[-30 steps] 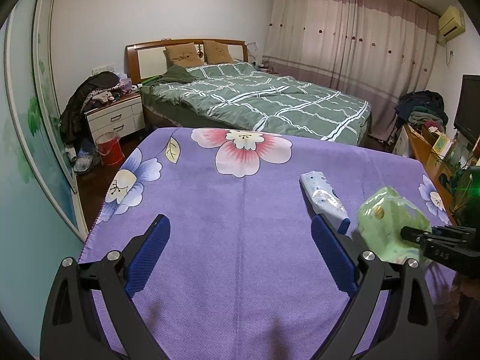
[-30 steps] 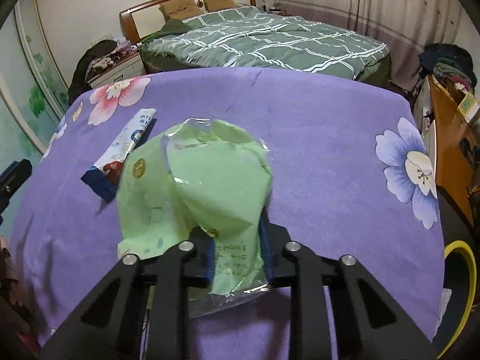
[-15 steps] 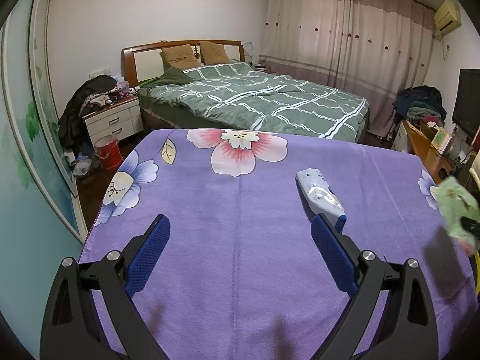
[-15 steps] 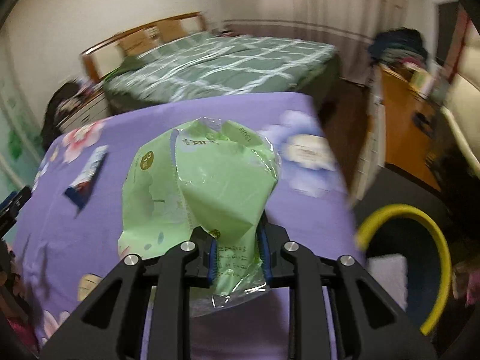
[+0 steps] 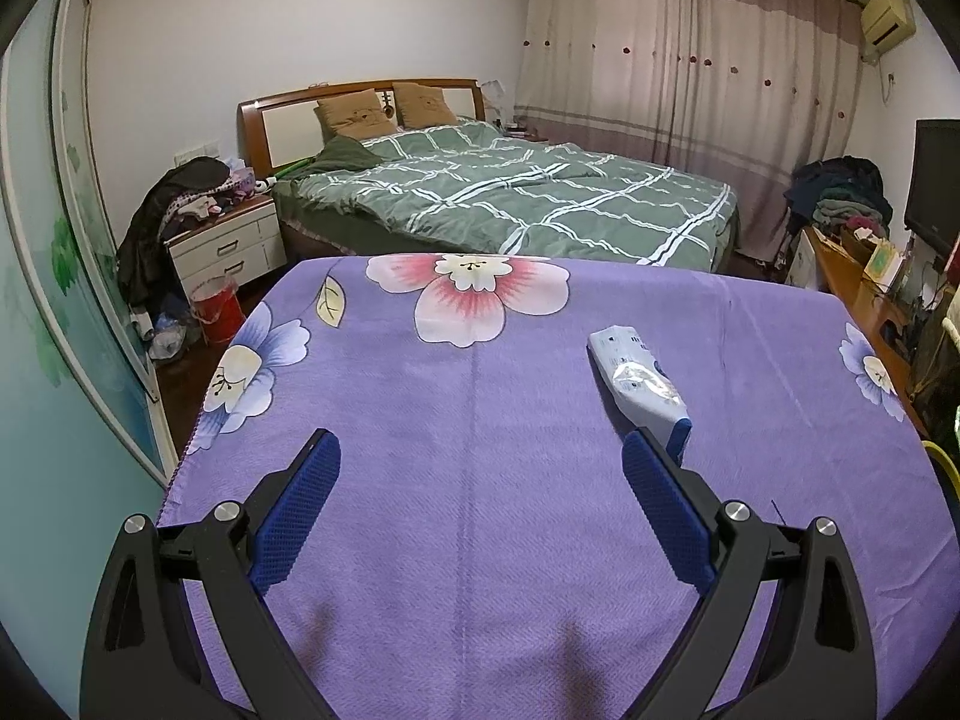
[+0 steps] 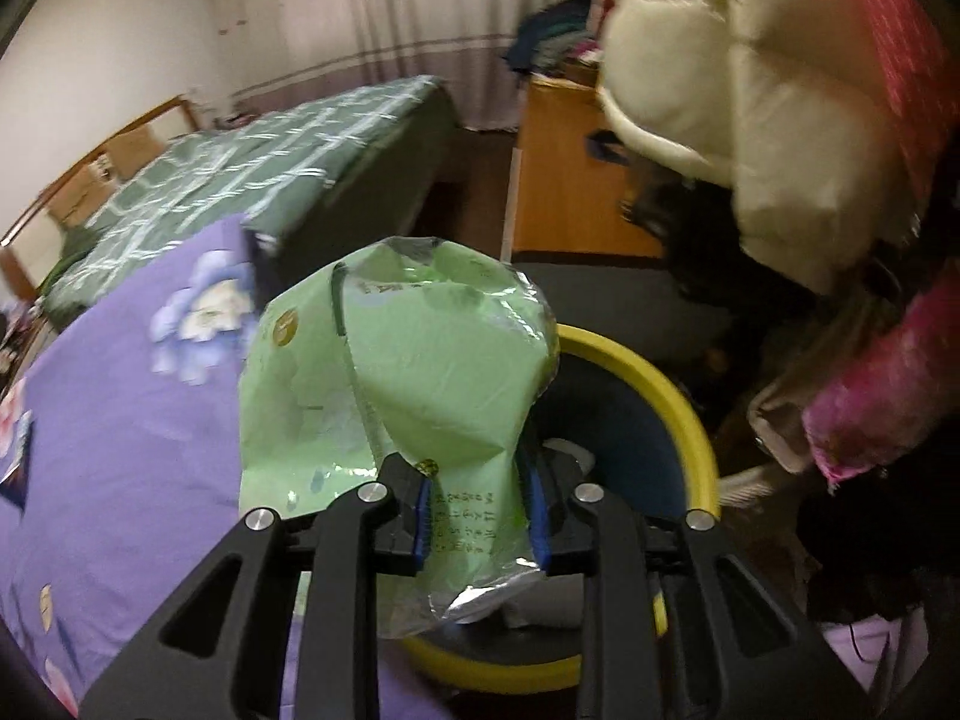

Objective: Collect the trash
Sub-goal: 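Carry the green package over the bin and open the right tool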

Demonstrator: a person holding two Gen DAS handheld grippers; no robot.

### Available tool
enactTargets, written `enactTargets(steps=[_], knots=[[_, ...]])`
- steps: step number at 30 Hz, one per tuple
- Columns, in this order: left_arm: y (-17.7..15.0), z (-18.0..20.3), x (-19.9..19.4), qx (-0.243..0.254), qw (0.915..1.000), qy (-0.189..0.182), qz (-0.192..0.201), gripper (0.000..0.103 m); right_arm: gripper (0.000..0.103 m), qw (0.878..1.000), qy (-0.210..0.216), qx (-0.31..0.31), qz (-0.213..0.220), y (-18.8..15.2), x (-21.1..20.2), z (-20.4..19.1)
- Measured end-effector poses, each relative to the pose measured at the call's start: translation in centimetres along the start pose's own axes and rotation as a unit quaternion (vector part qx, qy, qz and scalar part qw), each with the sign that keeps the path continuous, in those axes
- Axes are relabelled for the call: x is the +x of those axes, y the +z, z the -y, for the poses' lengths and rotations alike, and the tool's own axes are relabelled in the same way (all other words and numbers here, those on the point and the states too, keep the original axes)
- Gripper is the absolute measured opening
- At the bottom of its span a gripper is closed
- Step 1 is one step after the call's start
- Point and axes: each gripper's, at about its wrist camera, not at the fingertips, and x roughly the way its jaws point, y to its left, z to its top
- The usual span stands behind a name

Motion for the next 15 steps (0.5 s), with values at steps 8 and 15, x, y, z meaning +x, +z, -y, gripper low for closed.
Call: enactTargets(steps=[8,15], knots=[[-0.1,0.2,0.0,0.002,1.0,-0.001,-0.002,0.094,0.059,1.0,-0.015,0.025,0.007,-0.3,-0.2,1.7],[-0.2,0.6,0.1,0.012,0.9999,-0.005,-0.005,0.094,0.062,0.997,0.063,-0.005,0.043,-1.8,-2.7,-2.9]])
